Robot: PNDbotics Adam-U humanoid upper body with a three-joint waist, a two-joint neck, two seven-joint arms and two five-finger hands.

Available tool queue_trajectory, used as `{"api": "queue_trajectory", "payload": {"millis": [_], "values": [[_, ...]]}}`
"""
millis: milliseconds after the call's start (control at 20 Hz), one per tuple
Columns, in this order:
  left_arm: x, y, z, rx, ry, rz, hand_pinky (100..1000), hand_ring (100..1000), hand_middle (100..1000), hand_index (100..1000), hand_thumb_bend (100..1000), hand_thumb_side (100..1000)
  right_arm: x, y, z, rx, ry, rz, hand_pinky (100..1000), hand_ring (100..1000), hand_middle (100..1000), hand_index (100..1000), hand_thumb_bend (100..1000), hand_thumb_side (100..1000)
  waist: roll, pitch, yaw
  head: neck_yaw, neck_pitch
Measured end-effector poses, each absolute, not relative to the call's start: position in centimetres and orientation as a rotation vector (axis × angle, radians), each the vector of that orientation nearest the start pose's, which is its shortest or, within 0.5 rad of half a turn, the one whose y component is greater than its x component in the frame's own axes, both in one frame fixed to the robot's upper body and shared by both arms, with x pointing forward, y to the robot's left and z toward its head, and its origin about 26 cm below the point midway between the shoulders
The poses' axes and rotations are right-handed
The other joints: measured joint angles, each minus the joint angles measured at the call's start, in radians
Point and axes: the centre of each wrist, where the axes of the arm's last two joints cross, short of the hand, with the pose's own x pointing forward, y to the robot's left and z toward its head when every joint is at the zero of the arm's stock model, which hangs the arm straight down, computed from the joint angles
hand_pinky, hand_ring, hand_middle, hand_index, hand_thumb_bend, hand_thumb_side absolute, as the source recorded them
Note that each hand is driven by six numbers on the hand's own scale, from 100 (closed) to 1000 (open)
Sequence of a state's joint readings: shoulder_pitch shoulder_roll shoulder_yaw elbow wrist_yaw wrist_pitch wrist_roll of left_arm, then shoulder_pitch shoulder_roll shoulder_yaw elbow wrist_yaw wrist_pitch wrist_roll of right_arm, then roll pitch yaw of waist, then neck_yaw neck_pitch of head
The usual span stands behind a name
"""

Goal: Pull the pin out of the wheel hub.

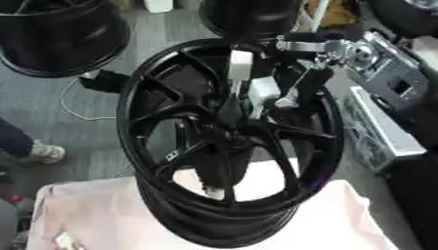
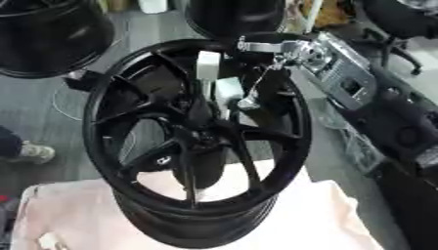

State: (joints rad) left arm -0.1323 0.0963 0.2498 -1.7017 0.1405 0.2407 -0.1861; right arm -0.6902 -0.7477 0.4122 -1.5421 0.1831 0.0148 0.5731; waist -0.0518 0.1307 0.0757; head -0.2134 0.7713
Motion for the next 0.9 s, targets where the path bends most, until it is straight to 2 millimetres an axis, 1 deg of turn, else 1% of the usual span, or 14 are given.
{"api": "queue_trajectory", "payload": {"millis": [250, 450, 650, 750, 900], "values": [[30.0, 31.4, 6.7, -0.056, -1.618, 0.043, 479, 527, 616, 704, 347, 938, 38.4, -27.2, 22.8, -0.335, -1.546, 1.552, 174, 229, 373, 506, 100, 100, -0.001, 0.0, 0.0, 0.0, 0.0], [30.0, 31.4, 6.7, -0.056, -1.618, 0.043, 480, 527, 616, 704, 347, 938, 38.4, -27.8, 24.4, -0.392, -1.603, 1.513, 175, 229, 372, 505, 100, 100, -0.003, 0.0, -0.001, 0.0, 0.0], [30.0, 31.4, 6.7, -0.056, -1.618, 0.044, 480, 527, 616, 704, 347, 938, 38.4, -28.7, 26.7, -0.474, -1.654, 1.465, 177, 230, 373, 504, 100, 100, -0.007, 0.0, -0.004, 0.0, 0.0], [30.0, 31.4, 6.7, -0.056, -1.618, 0.044, 480, 527, 616, 704, 347, 939, 38.3, -29.6, 28.1, -0.546, -1.682, 1.429, 178, 231, 374, 504, 100, 100, -0.009, -0.001, -0.008, 0.0, 0.0], [30.0, 31.5, 6.7, -0.055, -1.617, 0.044, 480, 527, 617, 704, 347, 938, 38.1, -31.7, 29.8, -0.656, -1.715, 1.323, 175, 228, 369, 503, 100, 100, -0.015, -0.001, -0.013, 0.003, 0.0]]}}
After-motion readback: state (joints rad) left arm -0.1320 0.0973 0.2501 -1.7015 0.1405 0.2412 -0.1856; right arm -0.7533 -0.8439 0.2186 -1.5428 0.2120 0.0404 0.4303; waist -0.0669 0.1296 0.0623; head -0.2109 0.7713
